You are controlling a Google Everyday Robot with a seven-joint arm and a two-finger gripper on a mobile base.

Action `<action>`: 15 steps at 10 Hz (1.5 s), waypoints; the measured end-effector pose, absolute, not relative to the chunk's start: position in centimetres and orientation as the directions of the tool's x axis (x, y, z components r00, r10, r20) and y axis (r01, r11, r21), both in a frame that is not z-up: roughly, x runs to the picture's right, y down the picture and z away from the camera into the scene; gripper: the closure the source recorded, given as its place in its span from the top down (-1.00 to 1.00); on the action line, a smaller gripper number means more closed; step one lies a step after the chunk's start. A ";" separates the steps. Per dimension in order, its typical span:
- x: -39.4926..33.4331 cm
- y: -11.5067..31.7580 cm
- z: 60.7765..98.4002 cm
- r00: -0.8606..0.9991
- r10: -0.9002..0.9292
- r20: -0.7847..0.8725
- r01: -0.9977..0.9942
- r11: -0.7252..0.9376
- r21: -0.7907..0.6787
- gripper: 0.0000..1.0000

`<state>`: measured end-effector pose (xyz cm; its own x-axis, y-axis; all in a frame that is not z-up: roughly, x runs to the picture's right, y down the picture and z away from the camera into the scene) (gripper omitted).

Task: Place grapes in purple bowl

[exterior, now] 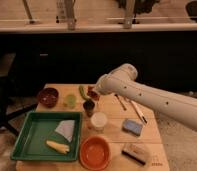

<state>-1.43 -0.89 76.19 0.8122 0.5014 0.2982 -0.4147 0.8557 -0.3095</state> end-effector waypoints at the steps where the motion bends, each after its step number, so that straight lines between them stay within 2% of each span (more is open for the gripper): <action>1: -1.8 -1.1 76.2 0.817 0.492 0.301 -0.403 0.861 -0.311 -1.00; 10: -1.8 -1.4 76.3 0.819 0.484 0.309 -0.393 0.865 -0.313 -1.00; 15: -5.1 -5.3 79.0 0.837 0.380 0.393 -0.233 0.899 -0.371 -1.00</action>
<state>-5.15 -5.34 79.01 0.8374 0.3795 0.3933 -0.2331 0.8989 -0.3711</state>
